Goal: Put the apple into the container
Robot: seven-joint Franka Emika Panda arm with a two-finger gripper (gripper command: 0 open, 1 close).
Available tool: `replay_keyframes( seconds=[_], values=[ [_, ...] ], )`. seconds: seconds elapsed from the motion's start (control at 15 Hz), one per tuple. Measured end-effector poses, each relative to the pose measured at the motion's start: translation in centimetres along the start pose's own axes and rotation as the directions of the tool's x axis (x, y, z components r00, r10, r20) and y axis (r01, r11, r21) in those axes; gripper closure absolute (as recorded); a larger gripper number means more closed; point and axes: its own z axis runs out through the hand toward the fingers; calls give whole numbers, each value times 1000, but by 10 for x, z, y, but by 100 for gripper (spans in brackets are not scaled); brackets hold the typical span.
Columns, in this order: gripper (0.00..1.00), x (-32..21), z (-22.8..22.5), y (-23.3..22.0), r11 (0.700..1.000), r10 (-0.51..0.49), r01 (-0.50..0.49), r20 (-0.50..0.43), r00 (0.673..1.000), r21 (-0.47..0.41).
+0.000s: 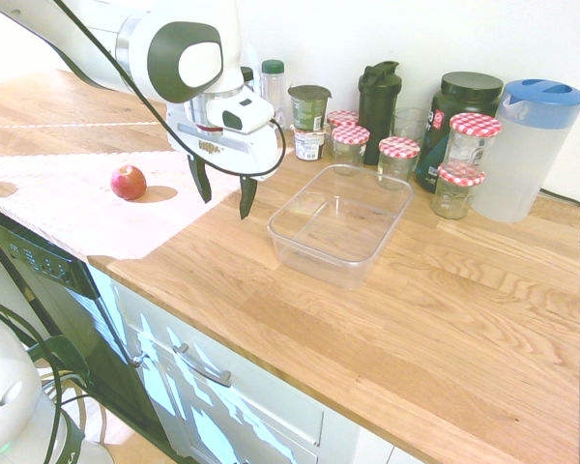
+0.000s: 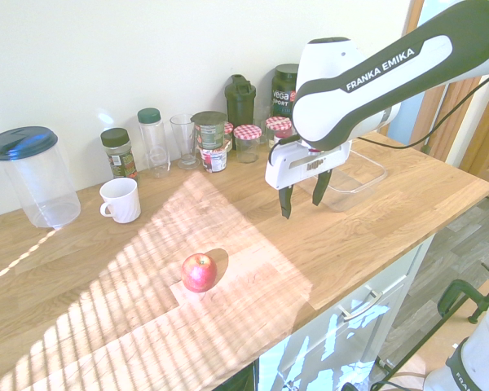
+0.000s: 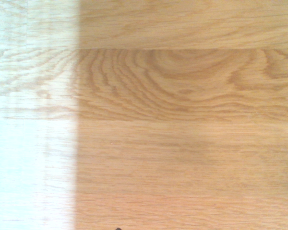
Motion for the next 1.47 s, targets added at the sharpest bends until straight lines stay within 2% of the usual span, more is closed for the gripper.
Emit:
replay_keyframes(
  seconds=[0.27,0.6,0.87,1.07,1.47],
  values=[
    [0,-10,-10,-11,999,-33,34,-17,999,17],
    [0,-107,-64,-92,972,-217,222,-75,973,77],
    [0,-169,-47,-143,925,-374,377,-52,926,52],
    [0,-195,-30,-165,876,-480,480,-24,877,37],
    [0,-204,5,-173,820,-572,571,-30,820,-45]
  ],
)
